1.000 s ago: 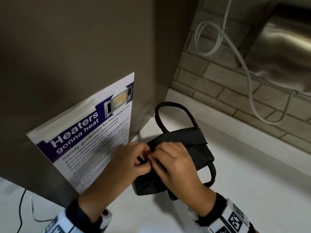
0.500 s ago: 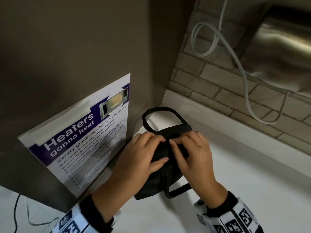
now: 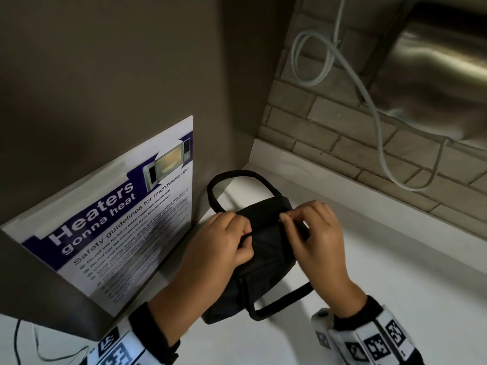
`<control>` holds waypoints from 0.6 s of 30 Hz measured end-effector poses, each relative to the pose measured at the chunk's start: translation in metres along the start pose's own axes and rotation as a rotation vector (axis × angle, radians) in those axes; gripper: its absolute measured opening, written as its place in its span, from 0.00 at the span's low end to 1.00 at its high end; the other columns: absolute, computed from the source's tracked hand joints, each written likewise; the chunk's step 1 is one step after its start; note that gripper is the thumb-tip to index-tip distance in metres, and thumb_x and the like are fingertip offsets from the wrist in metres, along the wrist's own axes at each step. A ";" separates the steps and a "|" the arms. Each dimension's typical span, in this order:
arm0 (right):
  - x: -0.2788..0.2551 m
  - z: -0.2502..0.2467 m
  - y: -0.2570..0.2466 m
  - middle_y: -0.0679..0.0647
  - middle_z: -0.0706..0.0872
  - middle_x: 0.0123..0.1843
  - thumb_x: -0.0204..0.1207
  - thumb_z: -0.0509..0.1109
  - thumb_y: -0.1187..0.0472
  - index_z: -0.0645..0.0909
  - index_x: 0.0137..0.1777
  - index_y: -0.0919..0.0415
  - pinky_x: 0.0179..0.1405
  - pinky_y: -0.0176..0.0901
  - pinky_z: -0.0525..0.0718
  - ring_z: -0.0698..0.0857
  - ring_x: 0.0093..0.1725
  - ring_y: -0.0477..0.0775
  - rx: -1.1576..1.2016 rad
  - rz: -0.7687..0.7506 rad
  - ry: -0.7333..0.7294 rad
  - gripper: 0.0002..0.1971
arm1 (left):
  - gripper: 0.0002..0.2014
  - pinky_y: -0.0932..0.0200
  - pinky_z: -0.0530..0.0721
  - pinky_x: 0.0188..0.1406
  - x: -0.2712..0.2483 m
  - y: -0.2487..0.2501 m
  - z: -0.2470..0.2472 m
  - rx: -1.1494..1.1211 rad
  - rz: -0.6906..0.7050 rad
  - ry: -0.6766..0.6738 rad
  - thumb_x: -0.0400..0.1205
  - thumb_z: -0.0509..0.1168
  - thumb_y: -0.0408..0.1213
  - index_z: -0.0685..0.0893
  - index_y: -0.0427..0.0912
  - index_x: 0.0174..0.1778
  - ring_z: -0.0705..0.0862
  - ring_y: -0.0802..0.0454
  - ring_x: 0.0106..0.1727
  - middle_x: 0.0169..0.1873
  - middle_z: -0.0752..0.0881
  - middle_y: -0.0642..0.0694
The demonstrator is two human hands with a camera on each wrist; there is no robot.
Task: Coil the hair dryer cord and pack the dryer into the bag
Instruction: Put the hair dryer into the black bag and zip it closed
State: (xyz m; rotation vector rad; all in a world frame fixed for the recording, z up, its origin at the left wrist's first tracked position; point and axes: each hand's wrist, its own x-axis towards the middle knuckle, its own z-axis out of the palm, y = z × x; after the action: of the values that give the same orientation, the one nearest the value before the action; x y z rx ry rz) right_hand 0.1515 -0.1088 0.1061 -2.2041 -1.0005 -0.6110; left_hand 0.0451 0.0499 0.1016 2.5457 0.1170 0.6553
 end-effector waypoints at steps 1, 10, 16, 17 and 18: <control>0.003 0.000 0.012 0.52 0.82 0.39 0.75 0.74 0.62 0.82 0.39 0.61 0.43 0.46 0.78 0.79 0.42 0.52 0.019 0.044 0.010 0.06 | 0.04 0.76 0.62 0.28 -0.001 -0.002 0.000 -0.006 -0.007 -0.001 0.69 0.66 0.37 0.83 0.43 0.37 0.76 0.56 0.33 0.31 0.79 0.51; -0.012 0.039 0.102 0.52 0.84 0.39 0.74 0.75 0.61 0.80 0.34 0.50 0.37 0.44 0.80 0.84 0.38 0.45 0.162 0.525 -0.074 0.09 | 0.04 0.74 0.68 0.32 -0.006 -0.006 -0.002 -0.034 -0.051 -0.013 0.70 0.65 0.39 0.81 0.44 0.37 0.76 0.56 0.35 0.32 0.78 0.52; -0.042 0.073 0.124 0.56 0.88 0.37 0.73 0.76 0.62 0.82 0.34 0.60 0.48 0.59 0.87 0.87 0.40 0.56 0.303 0.825 -0.150 0.08 | 0.04 0.82 0.68 0.35 -0.009 -0.004 0.000 -0.027 -0.037 -0.009 0.70 0.66 0.40 0.79 0.46 0.37 0.72 0.61 0.37 0.33 0.77 0.54; -0.045 0.077 0.126 0.56 0.89 0.37 0.73 0.75 0.61 0.82 0.35 0.60 0.49 0.61 0.86 0.87 0.40 0.58 0.346 0.875 -0.164 0.07 | 0.04 0.82 0.68 0.40 -0.009 -0.004 0.002 -0.037 -0.030 -0.006 0.70 0.66 0.40 0.79 0.46 0.37 0.71 0.62 0.38 0.34 0.77 0.55; -0.048 0.081 0.127 0.57 0.89 0.37 0.73 0.75 0.61 0.83 0.36 0.60 0.50 0.63 0.86 0.88 0.41 0.60 0.375 0.906 -0.173 0.07 | 0.04 0.82 0.68 0.42 -0.009 -0.005 0.003 -0.045 -0.025 -0.006 0.70 0.65 0.40 0.79 0.46 0.38 0.70 0.62 0.38 0.34 0.76 0.55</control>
State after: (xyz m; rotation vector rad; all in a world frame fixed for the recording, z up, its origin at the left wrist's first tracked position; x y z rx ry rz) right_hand 0.2340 -0.1397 -0.0245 -2.0887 -0.0929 0.1739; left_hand 0.0382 0.0511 0.0931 2.4987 0.1298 0.6337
